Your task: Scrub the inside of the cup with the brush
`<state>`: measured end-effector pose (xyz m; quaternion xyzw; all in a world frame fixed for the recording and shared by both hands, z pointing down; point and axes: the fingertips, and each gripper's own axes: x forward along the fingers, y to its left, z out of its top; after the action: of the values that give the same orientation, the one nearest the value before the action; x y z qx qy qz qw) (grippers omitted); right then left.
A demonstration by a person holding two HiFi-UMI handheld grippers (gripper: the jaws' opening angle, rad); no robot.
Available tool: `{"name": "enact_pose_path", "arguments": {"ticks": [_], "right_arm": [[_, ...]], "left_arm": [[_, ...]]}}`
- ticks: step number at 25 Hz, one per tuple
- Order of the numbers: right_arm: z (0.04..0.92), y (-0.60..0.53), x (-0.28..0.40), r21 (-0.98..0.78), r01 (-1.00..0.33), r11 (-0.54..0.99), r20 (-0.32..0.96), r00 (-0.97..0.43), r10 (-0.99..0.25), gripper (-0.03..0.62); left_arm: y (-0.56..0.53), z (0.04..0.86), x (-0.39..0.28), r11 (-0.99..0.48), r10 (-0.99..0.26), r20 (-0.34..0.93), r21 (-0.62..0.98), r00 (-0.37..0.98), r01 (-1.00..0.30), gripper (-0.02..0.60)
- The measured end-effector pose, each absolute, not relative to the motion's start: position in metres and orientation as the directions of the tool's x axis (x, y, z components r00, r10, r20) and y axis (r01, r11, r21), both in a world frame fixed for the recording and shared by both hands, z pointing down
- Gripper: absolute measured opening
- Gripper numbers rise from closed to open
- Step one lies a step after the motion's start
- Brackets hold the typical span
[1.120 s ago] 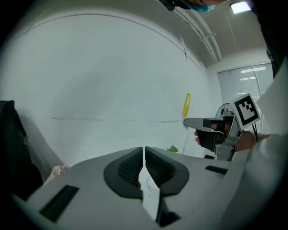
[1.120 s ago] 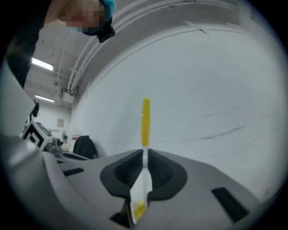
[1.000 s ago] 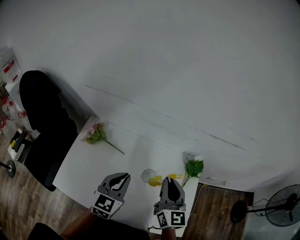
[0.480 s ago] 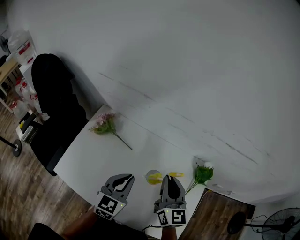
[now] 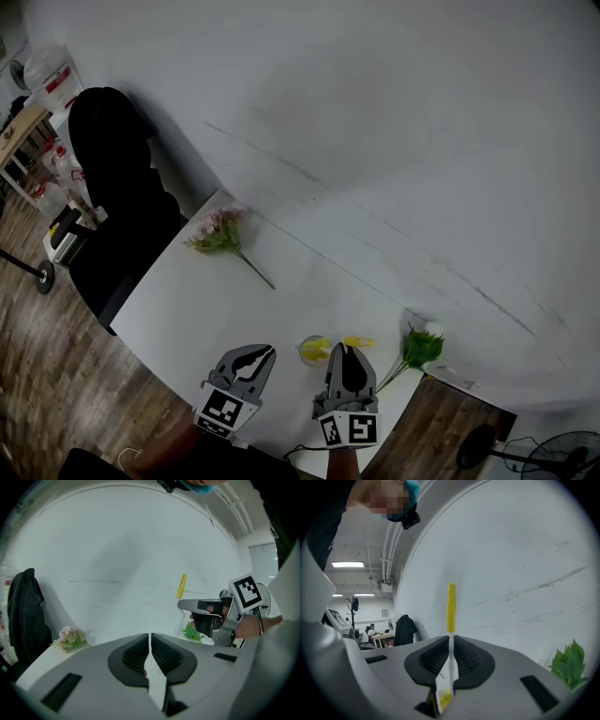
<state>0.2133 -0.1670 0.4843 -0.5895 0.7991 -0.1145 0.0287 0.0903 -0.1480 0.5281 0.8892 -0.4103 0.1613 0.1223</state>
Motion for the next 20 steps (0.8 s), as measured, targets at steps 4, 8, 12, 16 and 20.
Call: {"name": "enact_pose_path", "arguments": {"ticks": [4,8,12,16,20], "right_arm": [[0.496,-0.172,0.212,-0.216,-0.934,0.286,0.105,-0.313,-0.944,0.048],[0.507,-0.178,0.213,-0.223,-0.932,0.286,0.112,-0.316,-0.942,0.048],[0.516,-0.182,0.212,-0.228,-0.929,0.290,0.118,-0.322,-0.939,0.048],[0.529,-0.183,0.208,-0.218,-0.929,0.298,0.135,-0.331,-0.934,0.048],[0.542,-0.181,0.211,-0.224,-0.931,0.289,0.148,-0.326,-0.934,0.048]], "left_arm": [[-0.149,0.542,0.091,-0.628,-0.685,0.402,0.098,0.608,-0.772,0.035],[-0.152,0.558,0.092,-0.627,-0.675,0.416,0.111,0.609,-0.771,0.035],[-0.152,0.576,0.095,-0.632,-0.657,0.437,0.127,0.615,-0.765,0.035],[-0.151,0.595,0.103,-0.645,-0.634,0.457,0.133,0.624,-0.753,0.035],[-0.152,0.611,0.110,-0.653,-0.618,0.471,0.138,0.630,-0.744,0.035]]}}
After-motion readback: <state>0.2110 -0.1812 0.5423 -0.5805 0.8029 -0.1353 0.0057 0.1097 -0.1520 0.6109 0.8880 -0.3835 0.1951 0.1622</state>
